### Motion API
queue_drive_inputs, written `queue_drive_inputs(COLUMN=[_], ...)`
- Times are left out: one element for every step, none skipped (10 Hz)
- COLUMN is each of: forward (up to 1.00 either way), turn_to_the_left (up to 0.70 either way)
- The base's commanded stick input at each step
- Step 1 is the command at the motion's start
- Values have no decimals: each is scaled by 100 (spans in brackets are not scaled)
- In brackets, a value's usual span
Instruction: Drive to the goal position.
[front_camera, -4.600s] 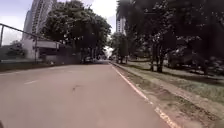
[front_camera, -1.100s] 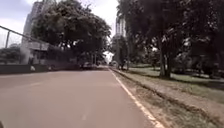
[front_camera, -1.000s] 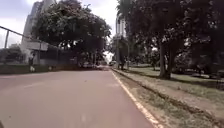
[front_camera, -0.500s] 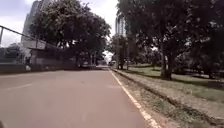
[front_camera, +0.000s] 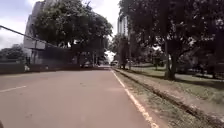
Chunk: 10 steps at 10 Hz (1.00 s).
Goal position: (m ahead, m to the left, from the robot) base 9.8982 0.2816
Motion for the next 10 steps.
queue_drive_inputs(forward=[70,70,70,70,70,70,69,69,70,70], turn_to_the_left=[0,0,0,0,0,0,0,0,0,0])
